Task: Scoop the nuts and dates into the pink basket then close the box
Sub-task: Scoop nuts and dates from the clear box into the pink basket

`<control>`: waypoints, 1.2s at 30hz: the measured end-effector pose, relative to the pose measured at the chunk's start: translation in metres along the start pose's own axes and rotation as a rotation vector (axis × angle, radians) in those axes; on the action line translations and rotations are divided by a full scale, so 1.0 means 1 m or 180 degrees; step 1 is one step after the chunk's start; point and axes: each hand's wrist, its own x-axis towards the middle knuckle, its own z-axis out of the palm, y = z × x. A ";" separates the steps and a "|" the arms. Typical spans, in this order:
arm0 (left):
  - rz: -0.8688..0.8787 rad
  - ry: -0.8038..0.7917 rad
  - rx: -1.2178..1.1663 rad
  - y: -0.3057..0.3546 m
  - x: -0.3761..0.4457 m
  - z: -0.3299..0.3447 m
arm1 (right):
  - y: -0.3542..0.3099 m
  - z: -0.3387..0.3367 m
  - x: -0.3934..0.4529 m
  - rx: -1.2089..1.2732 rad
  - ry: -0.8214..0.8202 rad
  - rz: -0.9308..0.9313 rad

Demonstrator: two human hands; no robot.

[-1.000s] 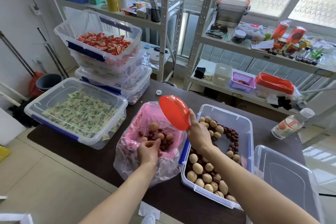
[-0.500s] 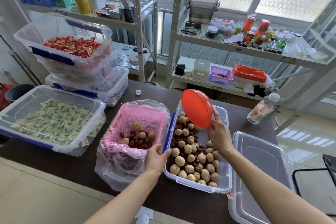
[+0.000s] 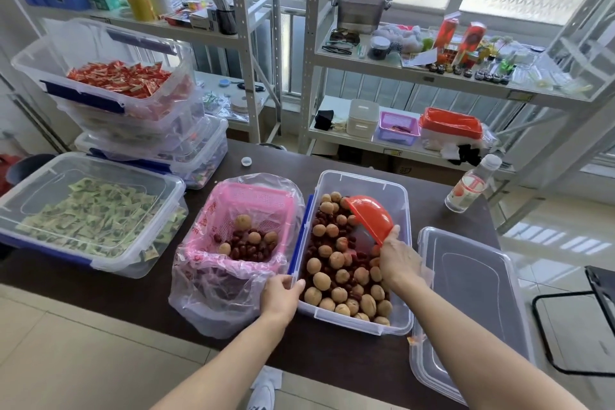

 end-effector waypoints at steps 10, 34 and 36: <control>-0.0053 -0.0016 -0.0162 -0.001 0.003 -0.002 | -0.026 0.008 0.010 0.0293 -0.0328 -0.0193; -0.0047 -0.0158 -0.0410 -0.011 0.012 0.000 | -0.019 0.024 -0.028 0.3364 -0.2021 0.0607; -0.0031 -0.0158 -0.0403 -0.011 0.012 -0.001 | -0.014 0.024 -0.027 0.3794 -0.2215 0.0739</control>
